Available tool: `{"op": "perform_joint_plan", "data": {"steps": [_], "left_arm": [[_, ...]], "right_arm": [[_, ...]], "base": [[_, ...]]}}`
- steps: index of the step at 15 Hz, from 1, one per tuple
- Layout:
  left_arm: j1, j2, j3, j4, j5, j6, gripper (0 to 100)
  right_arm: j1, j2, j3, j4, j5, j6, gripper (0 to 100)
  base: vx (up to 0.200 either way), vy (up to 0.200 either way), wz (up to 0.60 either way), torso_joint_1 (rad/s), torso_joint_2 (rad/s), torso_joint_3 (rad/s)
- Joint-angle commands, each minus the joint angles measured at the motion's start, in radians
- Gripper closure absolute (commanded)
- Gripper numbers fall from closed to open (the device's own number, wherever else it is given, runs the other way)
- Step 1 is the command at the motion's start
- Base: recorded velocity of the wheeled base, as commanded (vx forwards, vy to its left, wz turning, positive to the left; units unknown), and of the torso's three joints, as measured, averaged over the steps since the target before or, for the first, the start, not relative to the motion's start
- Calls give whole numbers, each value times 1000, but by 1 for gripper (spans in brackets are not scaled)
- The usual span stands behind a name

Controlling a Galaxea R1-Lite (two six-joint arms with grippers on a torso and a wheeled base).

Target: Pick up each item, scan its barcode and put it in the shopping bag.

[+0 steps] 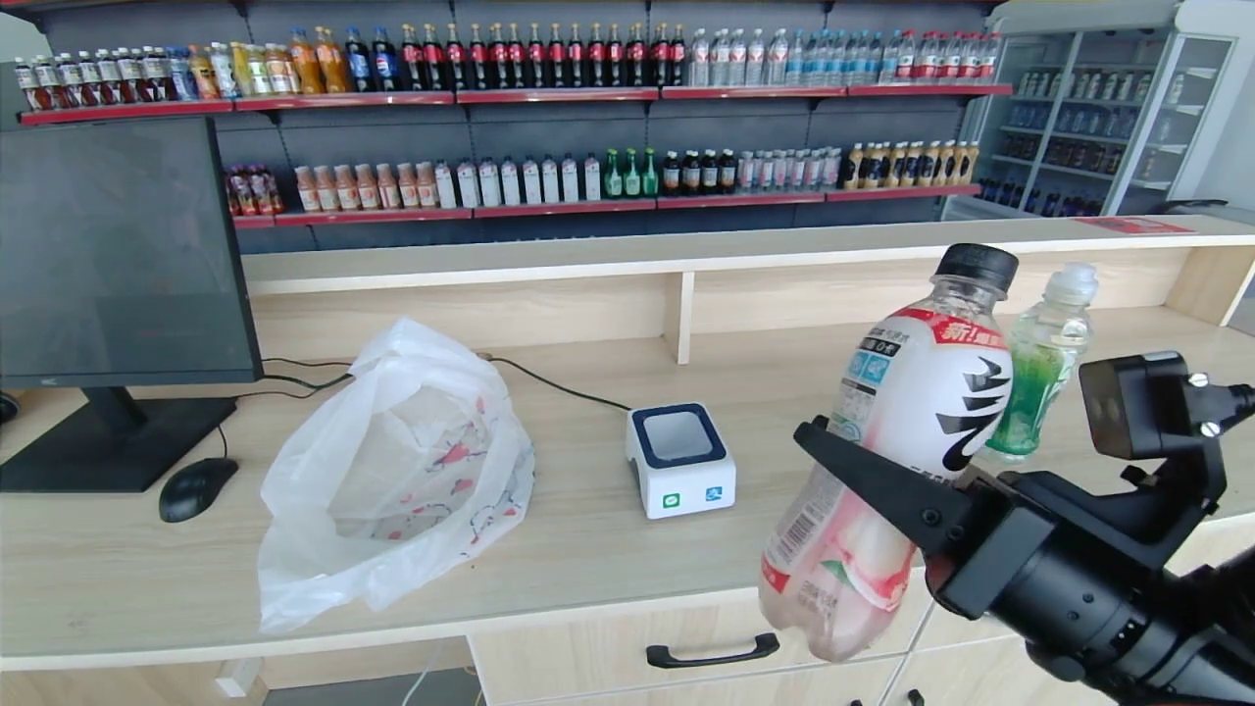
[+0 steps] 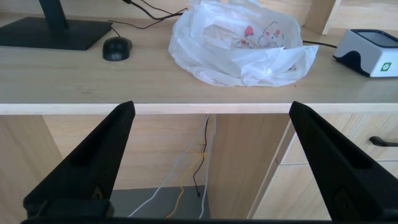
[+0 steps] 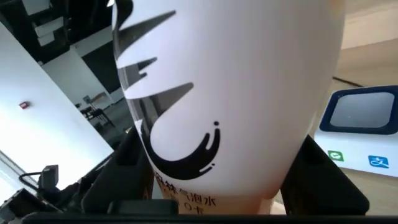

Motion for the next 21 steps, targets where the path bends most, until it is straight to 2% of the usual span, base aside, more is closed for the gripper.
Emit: {"op": "perform_joint_plan", "data": {"steps": [1,6,10,17,21], "left_arm": [[0,0,-1,0,0,-1,0],[0,0,1,0,0,0,0],[0,0,-1,0,0,0,0],[0,0,-1,0,0,0,0],[0,0,-1,0,0,0,0]], "right_arm": [[10,-68,21,0,31,26,100],[102,-82,-3,0,35,190,100],[114,-85,-48,0,35,291,100],[191,-166,-51,0,35,373,100],[198,-182,-51,0,35,416,100]], "base": [[0,0,0,0,0,0],[0,0,0,0,0,0],[0,0,0,0,0,0],[0,0,0,0,0,0],[0,0,0,0,0,0]]}}
